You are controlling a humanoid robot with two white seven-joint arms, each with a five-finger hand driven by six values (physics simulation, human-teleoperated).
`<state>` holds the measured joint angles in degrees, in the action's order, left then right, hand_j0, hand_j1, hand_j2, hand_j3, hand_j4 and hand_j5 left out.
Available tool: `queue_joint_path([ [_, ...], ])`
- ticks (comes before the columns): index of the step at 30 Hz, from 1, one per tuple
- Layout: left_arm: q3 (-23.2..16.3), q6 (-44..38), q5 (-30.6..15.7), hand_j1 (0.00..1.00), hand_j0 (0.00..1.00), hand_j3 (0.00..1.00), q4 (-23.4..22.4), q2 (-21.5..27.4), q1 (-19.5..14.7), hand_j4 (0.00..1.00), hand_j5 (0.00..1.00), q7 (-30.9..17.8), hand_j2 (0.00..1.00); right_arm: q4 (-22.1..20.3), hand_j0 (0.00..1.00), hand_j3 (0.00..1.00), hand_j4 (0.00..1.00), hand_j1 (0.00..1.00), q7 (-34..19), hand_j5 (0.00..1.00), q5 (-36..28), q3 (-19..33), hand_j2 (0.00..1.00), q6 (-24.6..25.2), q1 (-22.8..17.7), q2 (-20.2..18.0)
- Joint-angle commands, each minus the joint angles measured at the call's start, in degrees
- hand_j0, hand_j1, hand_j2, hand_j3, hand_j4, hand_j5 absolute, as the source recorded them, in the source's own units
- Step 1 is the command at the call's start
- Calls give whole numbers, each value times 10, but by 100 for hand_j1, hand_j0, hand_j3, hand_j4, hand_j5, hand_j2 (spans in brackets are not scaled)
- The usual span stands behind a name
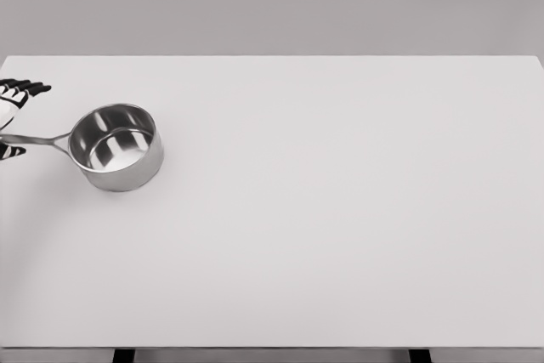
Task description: Rotate pot handle
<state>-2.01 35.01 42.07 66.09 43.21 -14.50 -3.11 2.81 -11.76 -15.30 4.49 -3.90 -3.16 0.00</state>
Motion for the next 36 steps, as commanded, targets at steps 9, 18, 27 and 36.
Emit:
queue_joint_path([
  [9,-12,0,-8,100,100,100,-14,-5,-5,100,100,0,100,0,100,100,100,100,0,100,0,0,100,0,0,0],
  [18,10,0,-39,100,100,100,125,3,72,100,100,2,100,0,100,100,100,100,0,100,0,0,100,-1,0,0],
  [27,160,0,-103,100,100,100,329,8,222,100,100,2,100,0,100,100,100,100,0,100,0,0,100,0,0,0],
  [36,204,0,-195,100,100,100,372,15,216,100,100,2,100,0,100,100,100,100,0,100,0,0,100,0,0,0],
])
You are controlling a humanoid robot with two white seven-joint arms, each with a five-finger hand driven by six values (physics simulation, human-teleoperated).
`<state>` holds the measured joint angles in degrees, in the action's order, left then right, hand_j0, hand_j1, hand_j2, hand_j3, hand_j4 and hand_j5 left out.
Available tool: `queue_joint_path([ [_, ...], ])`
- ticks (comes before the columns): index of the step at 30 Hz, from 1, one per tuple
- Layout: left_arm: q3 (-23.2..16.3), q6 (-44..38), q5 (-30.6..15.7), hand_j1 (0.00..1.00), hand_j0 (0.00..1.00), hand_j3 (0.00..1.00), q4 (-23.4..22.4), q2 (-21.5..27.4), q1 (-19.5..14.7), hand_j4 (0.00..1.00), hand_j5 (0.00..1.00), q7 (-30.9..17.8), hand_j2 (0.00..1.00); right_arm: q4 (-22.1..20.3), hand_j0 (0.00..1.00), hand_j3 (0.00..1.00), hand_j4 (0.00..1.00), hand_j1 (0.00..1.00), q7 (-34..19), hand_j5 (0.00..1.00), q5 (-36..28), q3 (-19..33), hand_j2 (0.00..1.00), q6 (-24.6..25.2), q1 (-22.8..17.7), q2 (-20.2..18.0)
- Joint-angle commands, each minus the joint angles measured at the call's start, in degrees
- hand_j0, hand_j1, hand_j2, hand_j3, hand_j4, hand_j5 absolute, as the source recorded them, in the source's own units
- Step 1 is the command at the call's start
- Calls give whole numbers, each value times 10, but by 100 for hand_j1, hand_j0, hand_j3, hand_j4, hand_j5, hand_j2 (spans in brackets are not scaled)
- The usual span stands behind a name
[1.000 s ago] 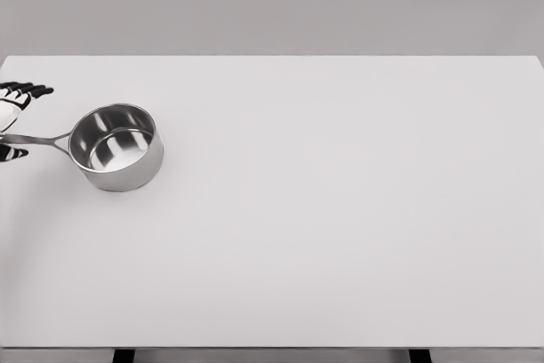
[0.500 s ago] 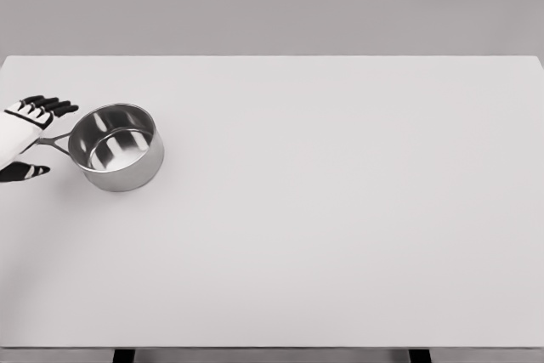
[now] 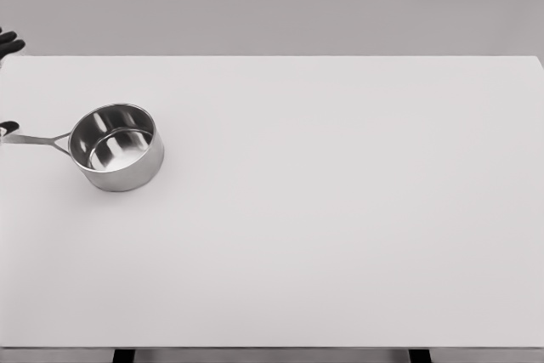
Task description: Rotate pot handle
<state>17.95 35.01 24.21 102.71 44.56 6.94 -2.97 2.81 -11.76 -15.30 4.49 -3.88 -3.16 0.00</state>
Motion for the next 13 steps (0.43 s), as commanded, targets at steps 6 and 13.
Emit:
queue_joint_path([
  [6,-204,0,-11,100,100,100,6,25,-68,100,100,-13,100,0,100,100,100,100,0,100,0,0,100,0,0,0],
  [13,-288,0,-9,100,100,100,6,39,-108,100,100,-14,100,0,100,100,100,100,0,100,0,0,100,0,0,0],
])
